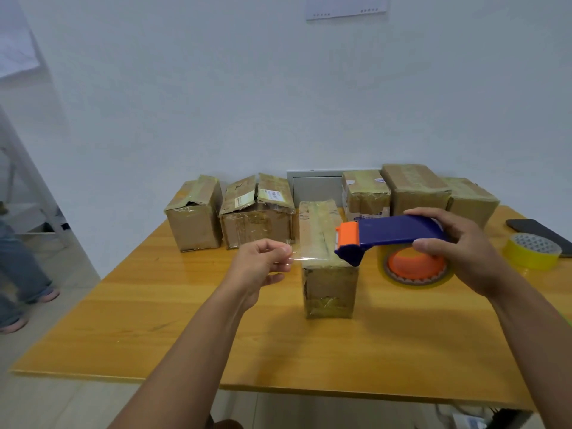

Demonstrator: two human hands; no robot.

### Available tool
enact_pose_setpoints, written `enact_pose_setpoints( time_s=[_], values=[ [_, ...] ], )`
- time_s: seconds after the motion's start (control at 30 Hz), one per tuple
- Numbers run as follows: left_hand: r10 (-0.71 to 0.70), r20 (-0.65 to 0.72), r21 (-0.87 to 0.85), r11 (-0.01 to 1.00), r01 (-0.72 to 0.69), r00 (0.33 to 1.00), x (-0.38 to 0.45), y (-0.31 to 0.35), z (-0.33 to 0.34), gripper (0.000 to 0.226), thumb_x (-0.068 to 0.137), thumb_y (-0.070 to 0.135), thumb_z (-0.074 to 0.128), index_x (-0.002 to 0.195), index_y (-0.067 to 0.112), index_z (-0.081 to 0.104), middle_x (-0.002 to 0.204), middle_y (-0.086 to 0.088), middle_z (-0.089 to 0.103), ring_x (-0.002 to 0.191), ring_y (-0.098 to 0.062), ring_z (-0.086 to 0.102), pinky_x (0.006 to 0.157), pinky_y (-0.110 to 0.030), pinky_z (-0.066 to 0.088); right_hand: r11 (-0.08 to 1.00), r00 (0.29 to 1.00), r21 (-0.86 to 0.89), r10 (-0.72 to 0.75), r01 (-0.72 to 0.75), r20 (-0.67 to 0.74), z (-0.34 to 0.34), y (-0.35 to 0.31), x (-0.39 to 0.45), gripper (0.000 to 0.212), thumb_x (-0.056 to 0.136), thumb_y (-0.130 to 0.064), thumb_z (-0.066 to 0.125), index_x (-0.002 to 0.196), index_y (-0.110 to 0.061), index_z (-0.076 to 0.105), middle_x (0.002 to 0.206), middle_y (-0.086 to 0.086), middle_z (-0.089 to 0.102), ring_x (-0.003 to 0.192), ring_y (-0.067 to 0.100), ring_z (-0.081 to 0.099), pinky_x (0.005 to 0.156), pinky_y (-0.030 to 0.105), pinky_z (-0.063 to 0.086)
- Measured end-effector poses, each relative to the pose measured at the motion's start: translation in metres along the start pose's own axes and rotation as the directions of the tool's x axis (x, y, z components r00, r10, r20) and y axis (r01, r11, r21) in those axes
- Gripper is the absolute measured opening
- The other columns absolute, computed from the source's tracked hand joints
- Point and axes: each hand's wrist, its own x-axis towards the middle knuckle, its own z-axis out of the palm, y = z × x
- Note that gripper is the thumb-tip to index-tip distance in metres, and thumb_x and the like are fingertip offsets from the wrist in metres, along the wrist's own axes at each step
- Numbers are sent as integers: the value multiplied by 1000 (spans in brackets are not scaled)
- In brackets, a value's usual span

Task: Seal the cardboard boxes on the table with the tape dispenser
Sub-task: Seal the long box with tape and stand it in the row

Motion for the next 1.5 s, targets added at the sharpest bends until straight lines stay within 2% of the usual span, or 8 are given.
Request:
enact_pose_setpoints(
  time_s=[0.57,0.87,1.0,1.1,1.2,1.27,1.37,1.5],
  values=[
    [-40,-89,62,997,45,995,4,-25,27,19,89,19,72,79,2,70,67,-8,66,56,-13,59,55,-24,52,991,988,-35,133,-130,74,-11,36,0,62,59,-60,72,118,-46,62,113,-20,63,105,10,61,77,29,53],
    [127,-116,337,938,-81,985,0,-35,26,29,91,41,65,96,12,64,73,1,72,56,-10,64,57,-31,56,989,987,-10,151,-150,53,-6,50,-4,53,67,-47,74,119,-46,62,118,-15,61,106,13,59,80,31,52],
    [166,-168,639,769,-21,972,3,-42,22,51,88,66,53,107,19,57,74,6,69,63,-5,66,57,-23,50,986,986,-3,165,-165,36,-8,51,-5,51,70,-41,71,120,-43,62,117,-14,61,106,15,59,79,31,52],
    [519,-73,706,630,-324,851,-6,-56,29,54,90,61,51,122,18,59,113,8,64,99,-2,57,78,-15,46,985,984,8,170,-171,45,-6,53,-6,53,68,-46,73,120,-45,62,114,-18,62,105,14,60,78,32,53],
    [630,178,756,404,-515,756,-2,-71,37,61,91,53,56,140,17,50,145,6,46,132,-9,42,107,-26,39,985,985,23,169,-170,35,-2,53,-8,58,65,-52,74,121,-44,62,112,-20,63,104,12,61,74,29,55],
    [691,208,771,319,-551,692,5,-78,36,45,94,34,62,134,15,58,143,-3,53,130,-19,51,101,-39,50,985,986,30,166,-167,23,0,52,-10,55,67,-49,74,120,-44,62,111,-21,63,104,12,61,73,29,55],
    [768,175,774,279,-568,616,9,-80,30,34,96,25,50,121,11,67,129,-10,64,116,-27,63,87,-42,58,987,987,24,159,-160,18,8,46,-11,62,61,-57,73,121,-44,60,111,-21,62,102,6,61,72,26,54],
    [731,143,809,302,-505,667,14,-83,19,36,100,26,48,130,11,62,141,-11,54,122,-28,59,87,-42,57,990,990,24,137,-137,18,28,42,-9,65,60,-60,71,122,-43,58,115,-15,61,101,8,60,72,23,52]
  ],
)
